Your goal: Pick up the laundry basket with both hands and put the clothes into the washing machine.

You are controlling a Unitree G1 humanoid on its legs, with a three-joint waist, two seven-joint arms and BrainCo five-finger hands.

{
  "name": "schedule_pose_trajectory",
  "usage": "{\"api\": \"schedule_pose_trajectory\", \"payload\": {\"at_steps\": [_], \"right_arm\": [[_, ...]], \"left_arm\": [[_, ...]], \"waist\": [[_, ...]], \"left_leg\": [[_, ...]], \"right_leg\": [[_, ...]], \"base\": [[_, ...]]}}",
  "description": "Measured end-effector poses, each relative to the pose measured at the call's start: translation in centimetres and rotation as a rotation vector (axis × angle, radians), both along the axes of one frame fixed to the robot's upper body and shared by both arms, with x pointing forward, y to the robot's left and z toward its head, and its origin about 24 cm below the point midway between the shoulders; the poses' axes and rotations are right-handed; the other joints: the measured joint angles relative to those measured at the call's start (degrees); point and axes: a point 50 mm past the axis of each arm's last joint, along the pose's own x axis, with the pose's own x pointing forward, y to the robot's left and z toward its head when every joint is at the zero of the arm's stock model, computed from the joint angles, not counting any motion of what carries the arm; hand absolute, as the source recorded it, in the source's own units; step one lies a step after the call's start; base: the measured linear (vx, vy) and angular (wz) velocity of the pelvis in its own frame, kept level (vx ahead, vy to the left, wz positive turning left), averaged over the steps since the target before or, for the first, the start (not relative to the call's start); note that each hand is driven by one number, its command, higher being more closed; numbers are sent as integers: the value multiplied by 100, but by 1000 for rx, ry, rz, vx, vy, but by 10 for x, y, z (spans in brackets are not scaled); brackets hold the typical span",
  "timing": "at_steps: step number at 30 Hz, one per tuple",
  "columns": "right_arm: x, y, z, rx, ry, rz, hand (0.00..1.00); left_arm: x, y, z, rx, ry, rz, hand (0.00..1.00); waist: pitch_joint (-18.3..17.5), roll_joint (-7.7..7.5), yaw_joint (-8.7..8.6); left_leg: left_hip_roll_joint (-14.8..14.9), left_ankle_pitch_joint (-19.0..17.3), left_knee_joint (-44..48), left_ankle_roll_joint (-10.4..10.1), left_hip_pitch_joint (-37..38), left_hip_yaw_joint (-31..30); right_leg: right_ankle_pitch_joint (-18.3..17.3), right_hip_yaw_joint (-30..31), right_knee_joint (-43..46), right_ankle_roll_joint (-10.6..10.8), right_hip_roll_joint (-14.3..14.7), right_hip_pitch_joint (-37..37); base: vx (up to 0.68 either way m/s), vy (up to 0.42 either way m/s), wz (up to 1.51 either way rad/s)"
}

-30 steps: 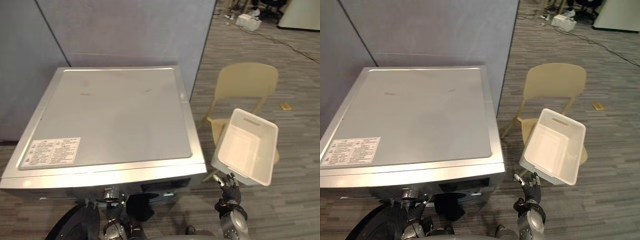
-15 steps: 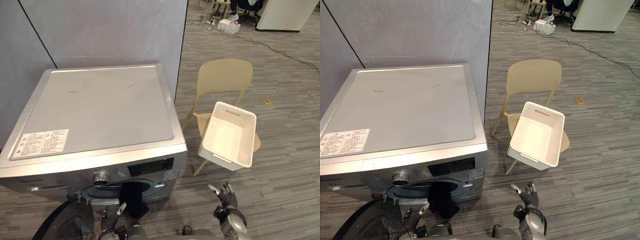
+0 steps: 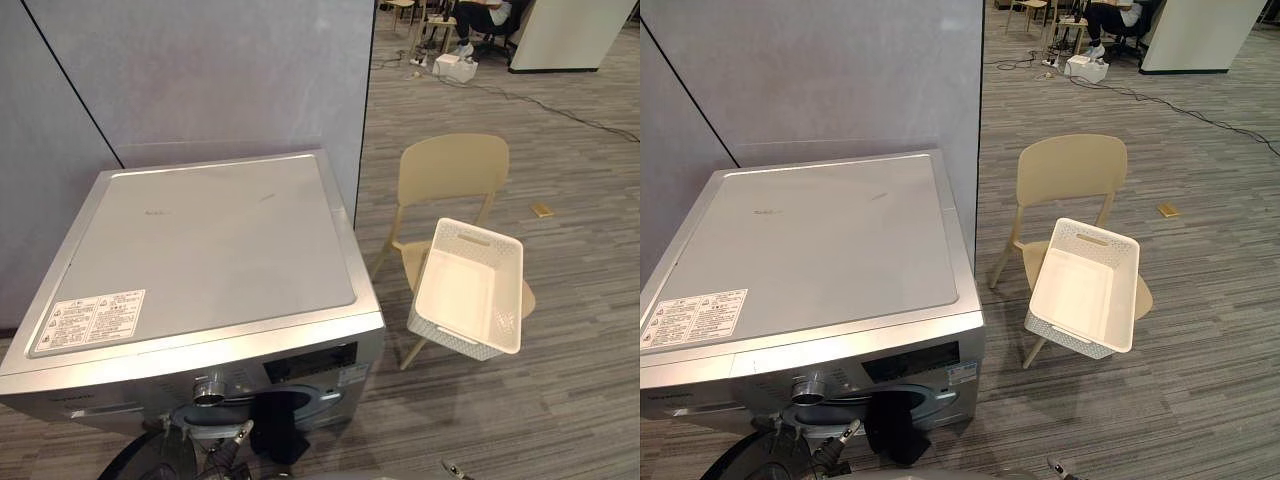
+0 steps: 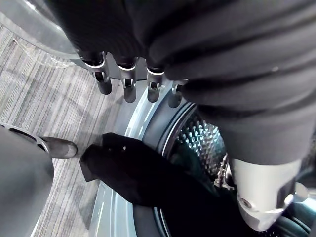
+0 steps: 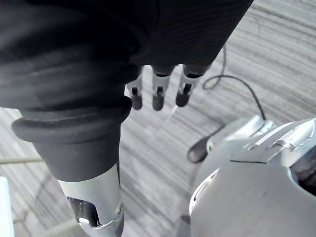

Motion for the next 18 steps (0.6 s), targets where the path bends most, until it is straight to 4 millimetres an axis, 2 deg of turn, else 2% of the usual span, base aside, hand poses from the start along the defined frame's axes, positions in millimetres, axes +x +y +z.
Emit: {"api": "schedule_pose_trajectory", "payload": {"at_steps": [7,11,13,16,17,18], "right_arm": [[-15,-5,0,-4,24,-59,0],[-27,-8,-1,1,40,-122,0],[-23,-9,0,0,23,-125,0],[-7,-7,3,-13,-22,-52,0],[4,-8,6,-26,-66,-31,0],[18,-10,10,-44,-112,-8,0]], "left_arm": [[-1,1,0,-8,2,21,0],[-6,3,-1,-48,-6,109,0],[-4,2,-1,-68,-31,153,0],[8,2,5,-101,-127,289,0],[15,0,9,-107,-171,311,0],[26,0,14,-101,-217,320,0]], "waist": [[-19,25,-23],[-26,46,-21],[-9,82,-14],[108,58,33],[159,79,89],[211,119,164]], "left_leg": [[7,0,33,-1,-10,-1],[13,2,250,0,-197,-192],[10,8,415,2,-553,-383],[-112,195,845,-6,-1289,-1045],[-173,329,941,-26,-1597,-1353],[-234,653,802,-131,-1837,-1685]], "right_leg": [[2,26,-5,-2,5,-5],[-8,-19,103,-13,-6,-88],[-151,-172,387,-25,-41,-313],[-588,-796,1354,-99,-279,-898],[-772,-1098,1710,-152,-379,-1132],[-902,-1415,1917,-275,-506,-1322]], "base": [[0,0,0],[-23,-11,10],[-96,-52,49],[-125,-81,124],[-217,-122,157],[-237,-116,163]]}}
